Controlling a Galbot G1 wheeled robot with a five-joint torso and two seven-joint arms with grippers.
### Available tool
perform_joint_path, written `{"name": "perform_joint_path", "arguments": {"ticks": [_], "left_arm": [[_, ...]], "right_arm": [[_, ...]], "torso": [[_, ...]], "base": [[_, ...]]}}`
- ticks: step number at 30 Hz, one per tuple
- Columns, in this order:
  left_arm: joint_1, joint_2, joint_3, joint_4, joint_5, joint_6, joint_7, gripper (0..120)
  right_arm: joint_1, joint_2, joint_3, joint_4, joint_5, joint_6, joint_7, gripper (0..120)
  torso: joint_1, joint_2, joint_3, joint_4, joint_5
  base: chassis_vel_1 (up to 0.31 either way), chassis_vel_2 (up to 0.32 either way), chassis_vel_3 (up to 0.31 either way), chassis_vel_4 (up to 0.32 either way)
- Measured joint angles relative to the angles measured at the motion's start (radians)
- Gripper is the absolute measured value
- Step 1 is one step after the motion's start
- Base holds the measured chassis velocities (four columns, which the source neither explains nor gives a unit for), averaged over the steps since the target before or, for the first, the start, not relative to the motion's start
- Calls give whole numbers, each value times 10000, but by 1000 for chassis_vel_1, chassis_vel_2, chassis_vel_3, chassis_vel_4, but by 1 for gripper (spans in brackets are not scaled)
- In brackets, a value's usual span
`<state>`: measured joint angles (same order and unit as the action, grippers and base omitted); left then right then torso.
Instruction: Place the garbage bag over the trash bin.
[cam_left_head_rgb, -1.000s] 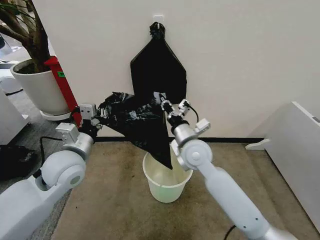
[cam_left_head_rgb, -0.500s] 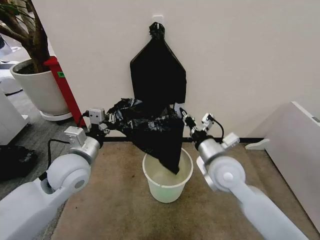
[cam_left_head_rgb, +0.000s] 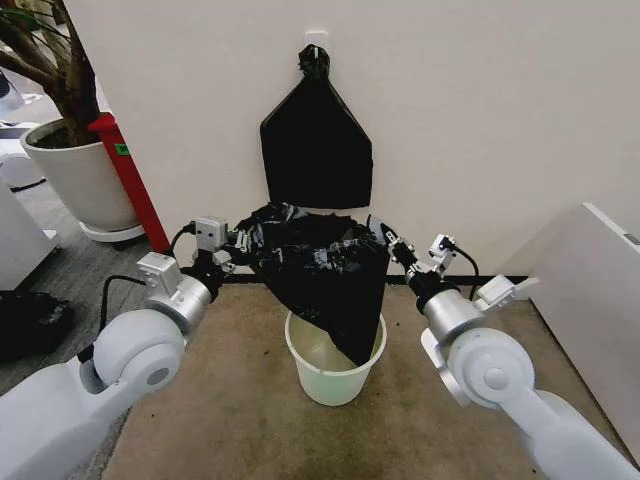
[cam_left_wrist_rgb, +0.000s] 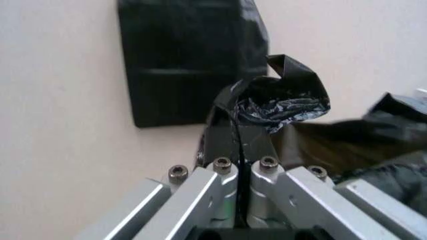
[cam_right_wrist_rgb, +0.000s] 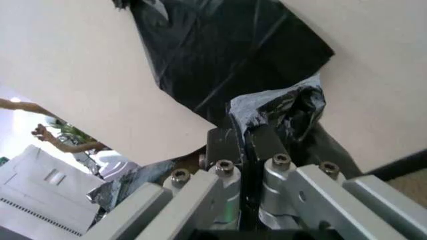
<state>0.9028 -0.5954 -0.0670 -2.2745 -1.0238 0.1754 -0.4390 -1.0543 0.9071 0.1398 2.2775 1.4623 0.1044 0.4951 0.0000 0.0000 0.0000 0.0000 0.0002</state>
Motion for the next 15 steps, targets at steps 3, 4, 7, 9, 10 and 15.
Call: {"name": "perform_joint_path", "arguments": {"ticks": [3, 4, 7, 9, 10, 15], "left_arm": [[119, -33, 250, -148, -337, 213, -197, 0], [199, -71, 338, -122, -362, 249, -235, 0], [296, -159, 509, -22, -413, 293, -354, 0], [436, -361, 766, 213, -567, 368, -626, 0], [494, -438, 813, 315, -598, 393, -674, 0], [710, -851, 1050, 894, -615, 412, -942, 0]], "right_arm": [[-541, 68, 346, 48, -79, -131, -54, 0], [-738, 139, 419, -6, -157, -154, -100, 0], [-1013, 276, 451, -145, -294, -163, -162, 0], [-1337, 492, 374, -382, -550, -156, -277, 0], [-1418, 558, 316, -460, -645, -149, -316, 0], [-1904, 918, 3, -772, -1275, -77, -408, 0]], "torso": [[0, 0, -1, -1, 1], [0, 1, -1, -1, -2], [0, 0, 0, 0, 0], [0, 0, -1, -1, -3], [0, 0, 0, -1, -1], [0, 0, 0, 0, -2]], "base": [[0, 0, 0, 0], [0, 0, 0, 0], [0, 0, 0, 0], [0, 0, 0, 0], [0, 0, 0, 0], [0, 0, 0, 0]]}}
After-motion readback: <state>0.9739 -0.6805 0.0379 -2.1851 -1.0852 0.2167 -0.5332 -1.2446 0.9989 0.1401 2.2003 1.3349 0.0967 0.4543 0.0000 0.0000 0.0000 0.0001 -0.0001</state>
